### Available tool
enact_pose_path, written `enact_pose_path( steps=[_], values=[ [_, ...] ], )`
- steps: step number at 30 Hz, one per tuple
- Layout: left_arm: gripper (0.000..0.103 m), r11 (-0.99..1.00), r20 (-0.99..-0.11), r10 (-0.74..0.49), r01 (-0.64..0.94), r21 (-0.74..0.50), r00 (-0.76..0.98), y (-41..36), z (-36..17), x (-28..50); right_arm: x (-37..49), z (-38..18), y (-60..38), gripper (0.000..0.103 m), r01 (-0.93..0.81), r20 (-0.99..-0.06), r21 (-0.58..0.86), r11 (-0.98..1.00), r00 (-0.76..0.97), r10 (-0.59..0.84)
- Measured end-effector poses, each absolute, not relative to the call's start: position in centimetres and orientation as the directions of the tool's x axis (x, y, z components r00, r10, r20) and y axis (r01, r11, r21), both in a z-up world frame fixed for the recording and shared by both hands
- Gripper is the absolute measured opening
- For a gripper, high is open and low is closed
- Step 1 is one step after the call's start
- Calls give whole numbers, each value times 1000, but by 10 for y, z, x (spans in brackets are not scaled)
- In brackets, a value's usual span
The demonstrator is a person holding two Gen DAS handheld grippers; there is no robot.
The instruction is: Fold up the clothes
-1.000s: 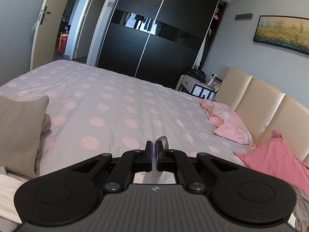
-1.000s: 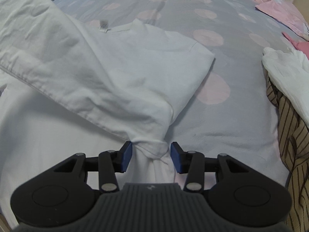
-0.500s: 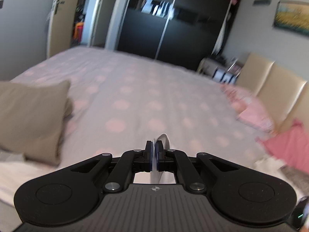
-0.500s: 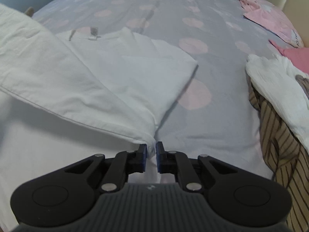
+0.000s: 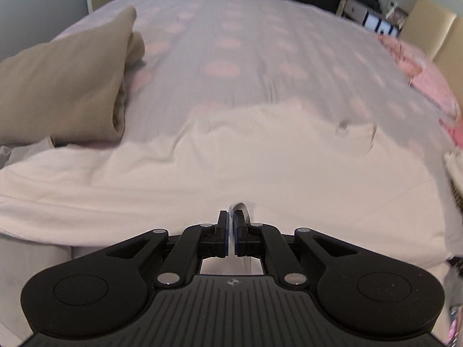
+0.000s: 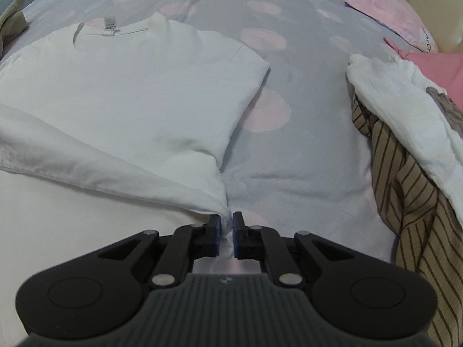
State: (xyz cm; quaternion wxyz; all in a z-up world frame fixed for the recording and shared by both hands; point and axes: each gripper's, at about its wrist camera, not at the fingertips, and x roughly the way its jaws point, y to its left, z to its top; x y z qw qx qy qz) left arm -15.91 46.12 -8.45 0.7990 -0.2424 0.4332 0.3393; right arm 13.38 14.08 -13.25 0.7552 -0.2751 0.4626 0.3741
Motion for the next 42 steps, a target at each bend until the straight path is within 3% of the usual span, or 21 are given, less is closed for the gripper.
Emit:
enact_pose_path(
  steps=[2, 6, 14, 21, 30, 32, 34, 36, 38, 39, 40, 42],
  values=[
    [1, 650, -872, 315, -754, -88, 374, 464, -94, -159, 136, -130, 141, 10, -817, -913, -48, 574, 269, 306],
    [1, 643, -881, 283, -756, -118, 379, 469, -102, -165, 136, -109, 136, 23, -827, -923, -10, 562, 224, 314],
    [1, 670, -868, 262, -727, -151, 422, 467, -95, -169, 173, -58, 149, 23, -782, -863, 69, 619, 265, 431],
    [1, 688, -857, 238, -702, -183, 457, 466, -92, -159, 221, -67, 197, 24, -679, -843, 201, 706, 248, 478],
    [2, 691, -857, 202, -689, -218, 474, 472, -96, -160, 246, -105, 245, 24, -616, -868, 201, 762, 249, 430],
    [5, 681, -856, 189, -692, -238, 481, 477, -99, -163, 249, -112, 250, 24, -593, -878, 193, 782, 251, 407],
    [23, 678, -864, 181, -696, -236, 470, 480, -103, -164, 250, -118, 254, 30, -589, -887, 177, 789, 252, 387],
    [31, 672, -868, 184, -704, -231, 461, 483, -108, -166, 250, -124, 257, 30, -588, -895, 168, 791, 246, 373],
    [32, 661, -867, 172, -708, -251, 467, 486, -115, -168, 251, -131, 257, 26, -583, -900, 172, 794, 235, 368],
    [32, 653, -864, 161, -708, -269, 477, 488, -117, -170, 252, -132, 256, 13, -578, -898, 182, 795, 232, 374],
    [32, 645, -857, 149, -705, -294, 494, 489, -119, -170, 252, -132, 255, 6, -573, -896, 192, 797, 228, 380],
    [32, 637, -833, 130, -690, -345, 537, 488, -118, -170, 252, -129, 253, 2, -572, -888, 195, 797, 241, 391]
  ],
)
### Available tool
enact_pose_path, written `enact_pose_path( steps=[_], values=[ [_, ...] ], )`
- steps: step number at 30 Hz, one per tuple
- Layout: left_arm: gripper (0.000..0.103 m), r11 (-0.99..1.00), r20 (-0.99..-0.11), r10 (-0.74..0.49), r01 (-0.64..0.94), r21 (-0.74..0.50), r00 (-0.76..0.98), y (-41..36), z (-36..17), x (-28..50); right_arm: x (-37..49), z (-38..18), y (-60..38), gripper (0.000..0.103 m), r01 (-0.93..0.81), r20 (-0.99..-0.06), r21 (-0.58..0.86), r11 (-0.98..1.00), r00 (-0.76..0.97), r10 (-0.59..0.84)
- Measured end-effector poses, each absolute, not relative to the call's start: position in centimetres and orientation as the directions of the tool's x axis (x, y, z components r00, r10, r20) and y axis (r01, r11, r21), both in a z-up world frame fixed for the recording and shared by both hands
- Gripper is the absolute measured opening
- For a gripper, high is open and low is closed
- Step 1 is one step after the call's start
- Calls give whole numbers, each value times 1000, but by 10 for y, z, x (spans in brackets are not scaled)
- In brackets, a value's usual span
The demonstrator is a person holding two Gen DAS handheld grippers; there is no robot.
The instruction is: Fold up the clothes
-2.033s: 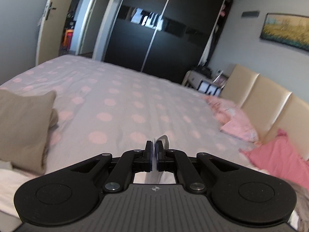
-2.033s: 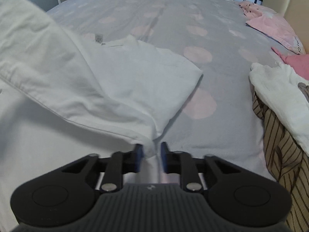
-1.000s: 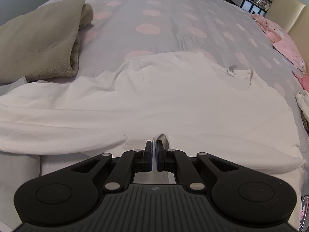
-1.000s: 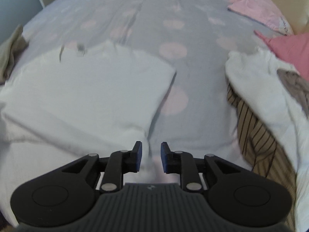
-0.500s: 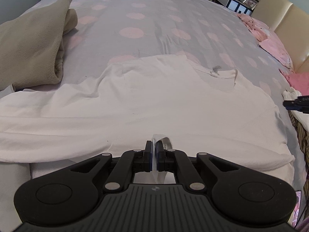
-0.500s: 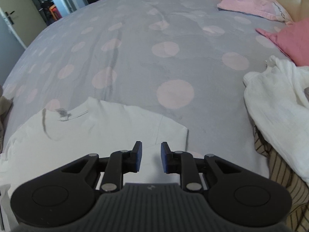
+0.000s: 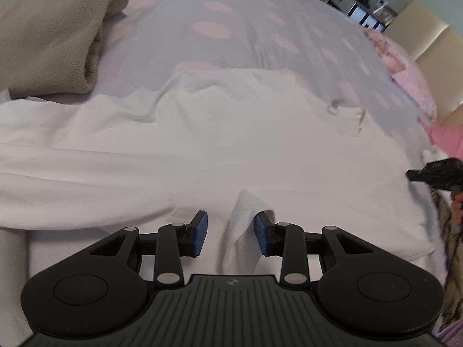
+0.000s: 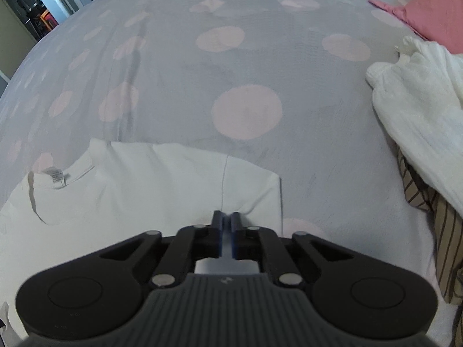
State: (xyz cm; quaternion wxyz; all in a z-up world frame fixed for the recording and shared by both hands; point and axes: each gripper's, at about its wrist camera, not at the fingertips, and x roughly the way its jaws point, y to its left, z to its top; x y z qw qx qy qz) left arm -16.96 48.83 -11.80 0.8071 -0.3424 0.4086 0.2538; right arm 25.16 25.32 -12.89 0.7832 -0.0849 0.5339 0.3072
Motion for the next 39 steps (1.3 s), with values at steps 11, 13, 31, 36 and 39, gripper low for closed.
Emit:
enact_pose_path(
  steps=[11, 13, 31, 36, 39],
  values=[
    [47, 601, -831, 111, -703, -381, 545, 483, -113, -165, 252, -109, 249, 13, -560, -861, 235, 795, 259, 437],
    [44, 611, -842, 124, -709, -353, 526, 481, -117, -164, 252, -112, 250, 30, -551, -866, 216, 806, 274, 418],
    [0, 710, -822, 238, -671, -216, 517, 473, -93, -161, 253, -107, 245, 2, -530, -837, 268, 804, 286, 467],
    [0, 701, -786, 281, -677, -223, 550, 481, -72, -165, 262, -101, 239, 2, -478, -825, 318, 819, 285, 487],
    [0, 705, -772, 291, -672, -226, 565, 484, -64, -165, 270, -103, 232, 2, -450, -828, 300, 841, 315, 464]
  ],
)
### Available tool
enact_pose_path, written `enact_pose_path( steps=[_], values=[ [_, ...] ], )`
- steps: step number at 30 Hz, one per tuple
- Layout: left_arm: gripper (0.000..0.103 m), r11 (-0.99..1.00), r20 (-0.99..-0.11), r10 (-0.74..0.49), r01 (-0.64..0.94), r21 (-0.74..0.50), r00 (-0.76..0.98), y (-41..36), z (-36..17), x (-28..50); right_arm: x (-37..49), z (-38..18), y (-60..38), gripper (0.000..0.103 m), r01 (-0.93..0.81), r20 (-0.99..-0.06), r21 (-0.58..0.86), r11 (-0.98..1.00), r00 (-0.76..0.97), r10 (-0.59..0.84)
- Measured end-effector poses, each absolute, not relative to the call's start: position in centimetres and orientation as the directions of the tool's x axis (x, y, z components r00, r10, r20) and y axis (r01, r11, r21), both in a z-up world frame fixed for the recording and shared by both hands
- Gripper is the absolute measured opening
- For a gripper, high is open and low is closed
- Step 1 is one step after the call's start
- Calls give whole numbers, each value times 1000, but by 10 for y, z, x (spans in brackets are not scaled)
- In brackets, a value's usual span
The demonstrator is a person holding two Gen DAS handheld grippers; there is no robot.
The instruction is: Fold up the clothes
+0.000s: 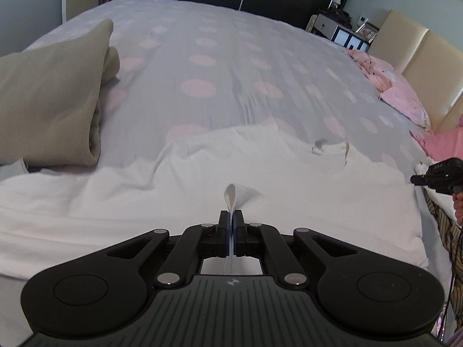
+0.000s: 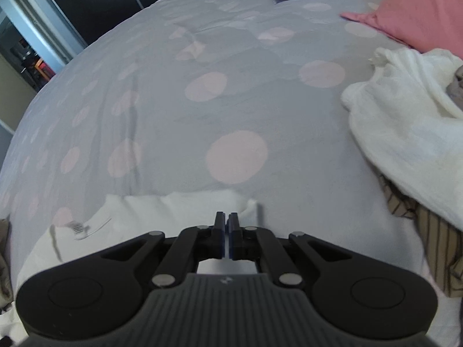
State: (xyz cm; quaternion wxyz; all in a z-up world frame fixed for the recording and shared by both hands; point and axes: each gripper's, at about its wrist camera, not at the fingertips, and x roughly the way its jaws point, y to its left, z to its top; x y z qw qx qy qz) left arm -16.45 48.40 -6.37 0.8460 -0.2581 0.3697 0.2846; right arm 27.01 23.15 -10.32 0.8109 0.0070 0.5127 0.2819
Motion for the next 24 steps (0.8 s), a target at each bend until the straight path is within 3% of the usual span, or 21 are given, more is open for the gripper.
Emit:
enact_pose_path(
  steps=[8, 18, 24],
  values=[
    [0, 700, -767, 326, -686, -197, 553, 490, -65, -156, 286, -98, 218, 2, -387, -782, 376, 842, 354, 512],
    [0, 707, -807, 309, -689, -159, 503, 502, -91, -136, 287, -113, 226, 2, -410, -802, 302, 860, 378, 462],
    [0, 692, -827, 302, -705, -152, 474, 507, -100, -134, 293, -108, 212, 19, -417, -788, 295, 860, 402, 465]
  ],
)
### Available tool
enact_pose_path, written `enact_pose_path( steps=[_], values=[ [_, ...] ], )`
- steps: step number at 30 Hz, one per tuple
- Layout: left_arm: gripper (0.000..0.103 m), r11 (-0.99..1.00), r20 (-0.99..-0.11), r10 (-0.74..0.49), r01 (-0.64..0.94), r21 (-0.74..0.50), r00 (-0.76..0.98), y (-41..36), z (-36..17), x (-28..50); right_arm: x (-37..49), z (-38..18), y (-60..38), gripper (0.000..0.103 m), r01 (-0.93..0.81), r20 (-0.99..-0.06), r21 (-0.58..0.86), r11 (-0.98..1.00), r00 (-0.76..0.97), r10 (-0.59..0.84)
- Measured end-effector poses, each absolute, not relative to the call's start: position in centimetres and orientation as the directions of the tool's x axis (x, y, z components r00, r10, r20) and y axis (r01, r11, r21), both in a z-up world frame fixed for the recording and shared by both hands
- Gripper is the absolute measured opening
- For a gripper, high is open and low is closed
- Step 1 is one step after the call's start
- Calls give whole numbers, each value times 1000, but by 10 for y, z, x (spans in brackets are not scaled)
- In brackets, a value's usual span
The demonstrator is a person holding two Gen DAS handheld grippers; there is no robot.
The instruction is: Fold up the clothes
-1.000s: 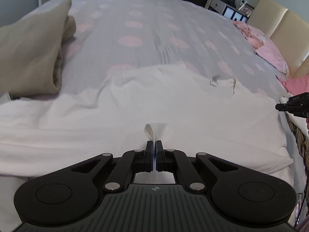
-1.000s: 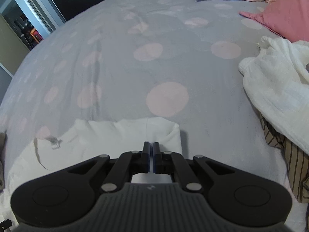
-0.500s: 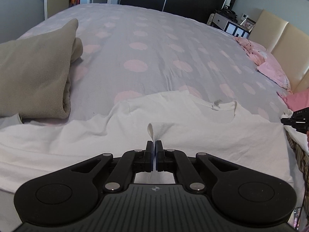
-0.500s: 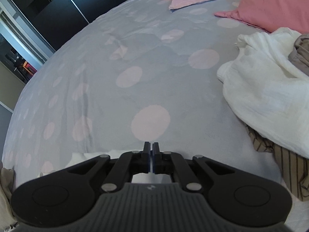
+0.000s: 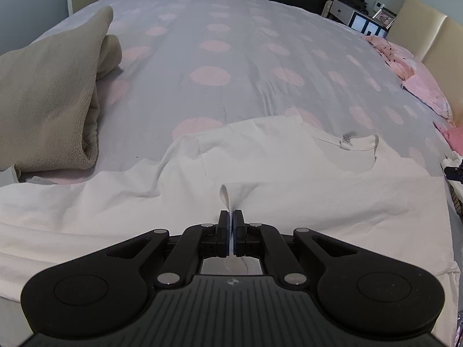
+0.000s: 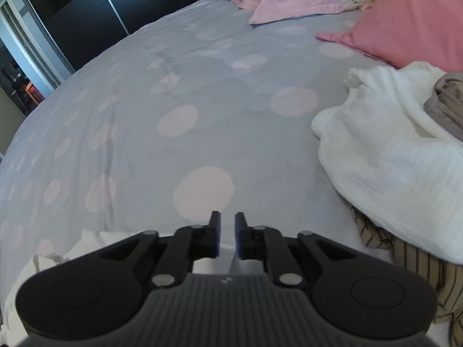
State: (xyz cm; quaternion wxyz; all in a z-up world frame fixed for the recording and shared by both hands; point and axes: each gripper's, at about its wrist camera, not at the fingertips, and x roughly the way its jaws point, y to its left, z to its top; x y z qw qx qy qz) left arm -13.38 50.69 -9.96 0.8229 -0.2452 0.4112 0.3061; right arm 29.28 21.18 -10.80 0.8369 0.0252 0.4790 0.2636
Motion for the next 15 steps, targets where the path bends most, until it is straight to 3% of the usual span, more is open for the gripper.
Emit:
enact_pose_path(
  steps=[2, 6, 12, 14, 15],
  values=[
    [0, 693, -831, 303, -707, -144, 466, 506, -101, -132, 296, -114, 208, 24, -399, -802, 306, 864, 380, 460],
    [0, 694, -839, 299, -708, -135, 453, 505, -104, -129, 302, -130, 203, 25, -344, -815, 365, 865, 331, 475],
    [0, 699, -839, 294, -702, -137, 457, 505, -105, -131, 308, -139, 224, 30, -402, -860, 339, 850, 235, 454],
    [0, 697, -840, 292, -703, -141, 458, 506, -105, -132, 307, -138, 231, 21, -451, -883, 292, 843, 213, 419],
    [0, 697, -840, 291, -703, -142, 457, 506, -105, -132, 306, -137, 234, 0, -475, -890, 271, 837, 206, 406]
  ],
)
